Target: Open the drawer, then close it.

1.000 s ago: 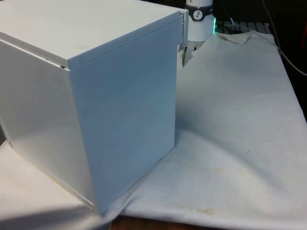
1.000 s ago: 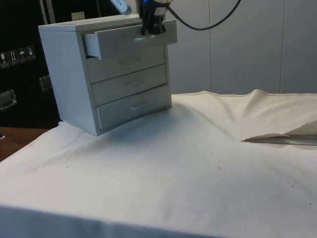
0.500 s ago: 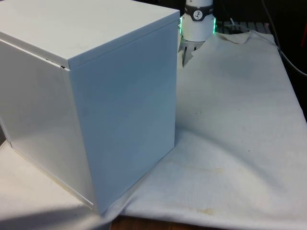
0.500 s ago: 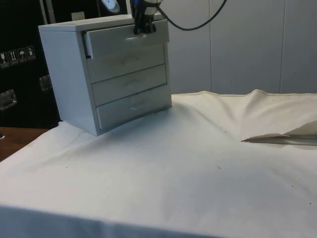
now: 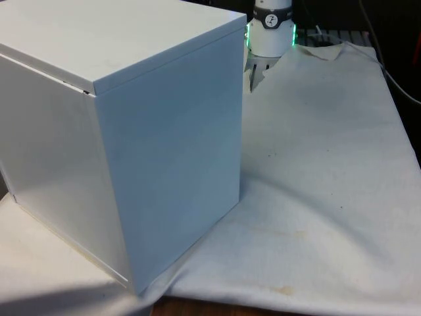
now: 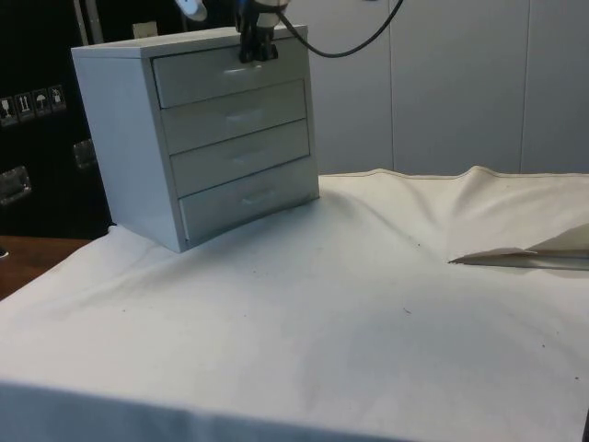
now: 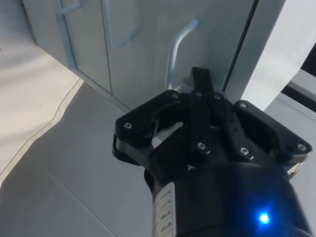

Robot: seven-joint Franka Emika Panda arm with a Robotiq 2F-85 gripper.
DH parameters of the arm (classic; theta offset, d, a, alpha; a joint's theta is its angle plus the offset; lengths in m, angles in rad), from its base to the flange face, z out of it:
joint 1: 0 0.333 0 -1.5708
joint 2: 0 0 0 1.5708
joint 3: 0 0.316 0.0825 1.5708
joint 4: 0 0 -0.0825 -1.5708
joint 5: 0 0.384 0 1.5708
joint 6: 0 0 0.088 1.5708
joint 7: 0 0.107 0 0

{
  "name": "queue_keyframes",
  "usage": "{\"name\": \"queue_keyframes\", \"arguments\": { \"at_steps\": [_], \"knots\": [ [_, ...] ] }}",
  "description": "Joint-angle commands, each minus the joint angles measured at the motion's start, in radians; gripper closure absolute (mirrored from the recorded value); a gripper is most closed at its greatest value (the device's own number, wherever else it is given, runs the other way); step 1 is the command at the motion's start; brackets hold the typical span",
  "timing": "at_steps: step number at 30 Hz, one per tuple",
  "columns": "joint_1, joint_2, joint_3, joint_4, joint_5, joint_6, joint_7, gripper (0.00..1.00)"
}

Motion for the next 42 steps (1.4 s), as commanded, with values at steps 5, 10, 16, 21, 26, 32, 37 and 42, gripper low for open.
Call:
{"name": "queue_keyframes", "arguments": {
  "at_steps": [5, 10, 16, 21, 26, 32, 37, 42],
  "knots": [
    [0.0, 0.0, 0.0, 0.0, 0.0, 0.0, 0.001, 1.0],
    [0.003, -0.012, 0.003, -0.012, -0.002, -0.007, 0.005, 1.0],
    [0.006, -0.044, 0.017, -0.042, -0.012, -0.027, 0.014, 1.0],
    [0.007, -0.1, 0.042, -0.09, -0.022, -0.062, 0.024, 1.0],
    [0.006, -0.144, 0.06, -0.129, -0.028, -0.088, 0.03, 1.0],
    [0.005, -0.195, 0.08, -0.174, -0.031, -0.114, 0.036, 1.0],
    [0.004, -0.238, 0.096, -0.211, -0.031, -0.135, 0.04, 1.0],
    [0.005, -0.283, 0.116, -0.251, -0.032, -0.159, 0.049, 1.0]
  ]
}}
